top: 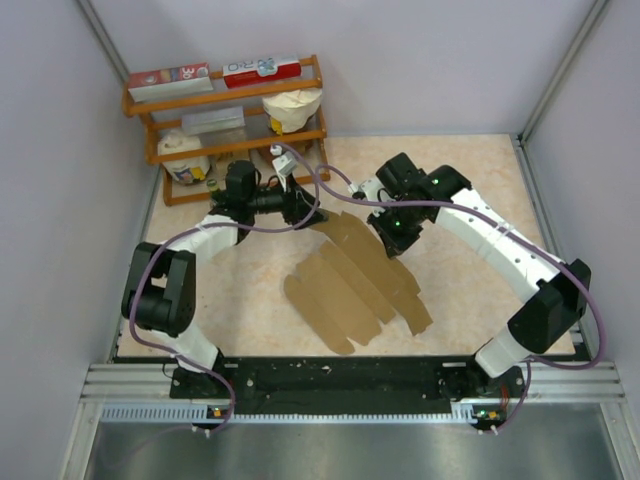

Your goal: Fold the paper box

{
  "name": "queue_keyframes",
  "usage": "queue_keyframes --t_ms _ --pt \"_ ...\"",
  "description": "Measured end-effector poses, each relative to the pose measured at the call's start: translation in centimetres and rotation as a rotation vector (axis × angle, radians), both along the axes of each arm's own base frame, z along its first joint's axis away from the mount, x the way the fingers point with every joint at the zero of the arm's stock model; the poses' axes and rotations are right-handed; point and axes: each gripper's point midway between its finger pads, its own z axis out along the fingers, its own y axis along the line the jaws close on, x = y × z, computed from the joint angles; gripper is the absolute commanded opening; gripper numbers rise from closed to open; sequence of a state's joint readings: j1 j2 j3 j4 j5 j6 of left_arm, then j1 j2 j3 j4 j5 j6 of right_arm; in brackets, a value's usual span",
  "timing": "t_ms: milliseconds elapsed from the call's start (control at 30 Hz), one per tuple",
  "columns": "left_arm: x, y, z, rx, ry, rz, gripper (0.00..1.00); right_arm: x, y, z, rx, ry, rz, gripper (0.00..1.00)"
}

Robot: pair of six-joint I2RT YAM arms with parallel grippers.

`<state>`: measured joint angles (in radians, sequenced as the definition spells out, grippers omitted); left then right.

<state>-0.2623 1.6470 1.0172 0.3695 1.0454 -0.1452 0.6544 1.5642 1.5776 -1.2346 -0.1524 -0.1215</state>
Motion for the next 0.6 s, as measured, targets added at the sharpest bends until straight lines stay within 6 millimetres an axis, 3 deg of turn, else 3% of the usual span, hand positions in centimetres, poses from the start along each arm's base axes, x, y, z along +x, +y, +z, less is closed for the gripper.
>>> queue_keyframes --t_ms 233,600 --pt "0.2 -0.1 -1.6 0.018 0.036 -0.020 0.56 -0.1 0.1 0.0 0.002 0.002 0.005 0.00" --pt "-1.1 -1.3 -1.7 0.018 0.034 -0.079 0.10 -0.1 0.1 0.0 -0.002 -0.001 0.004 0.00"
